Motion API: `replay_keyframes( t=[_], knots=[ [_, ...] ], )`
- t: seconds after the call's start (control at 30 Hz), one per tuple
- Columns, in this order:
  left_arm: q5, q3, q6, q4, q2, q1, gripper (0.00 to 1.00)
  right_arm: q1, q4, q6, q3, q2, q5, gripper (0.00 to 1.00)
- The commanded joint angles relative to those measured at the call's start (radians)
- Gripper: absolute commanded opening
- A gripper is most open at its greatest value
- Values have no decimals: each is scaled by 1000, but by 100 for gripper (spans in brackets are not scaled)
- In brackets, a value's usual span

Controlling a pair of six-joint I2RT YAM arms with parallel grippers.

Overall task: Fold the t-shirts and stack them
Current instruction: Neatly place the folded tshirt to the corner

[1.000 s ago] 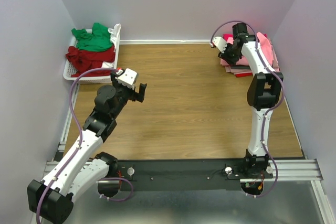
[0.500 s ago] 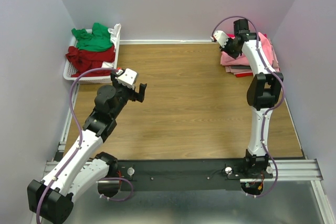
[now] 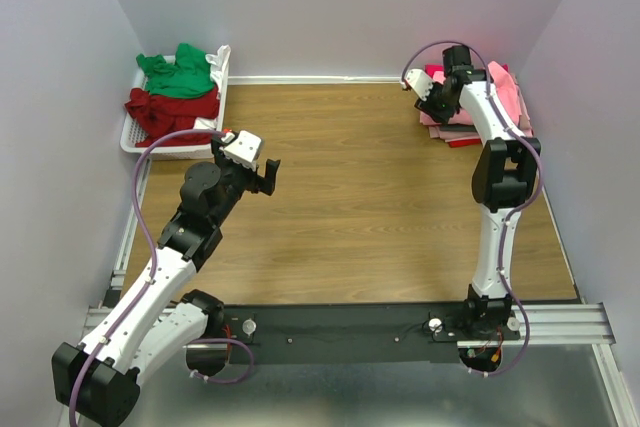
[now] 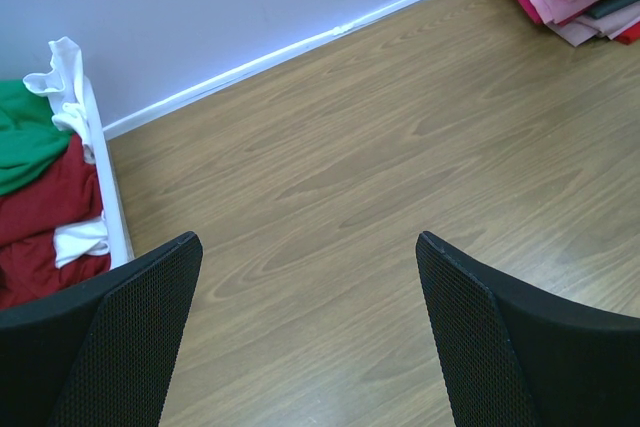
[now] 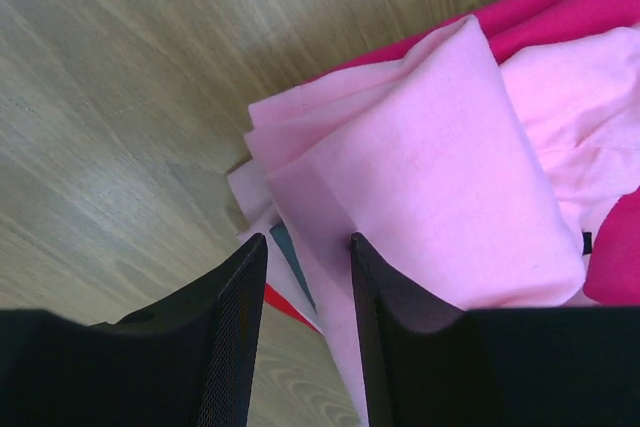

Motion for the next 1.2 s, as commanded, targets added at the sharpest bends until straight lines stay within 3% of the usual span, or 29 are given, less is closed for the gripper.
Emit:
replay_keyframes(
  t=[0.0, 0.37, 0.63, 0.87, 1.17],
  knots=[
    [22, 8, -8, 22, -8, -5, 95, -2, 1, 2, 39, -5, 16, 46],
    [22, 8, -6, 22, -7, -5, 95, -2, 27, 8, 62, 23, 52, 41],
    [24, 6, -8, 22, -7, -5, 95, -2, 29, 5, 12, -20, 13, 48],
    [27, 6, -8, 22, -4, -5, 95, -2, 50, -15, -20, -15, 57, 48],
    [27, 6, -9, 22, -1, -5, 95, 0, 78, 3, 22, 9, 80, 28]
  ],
)
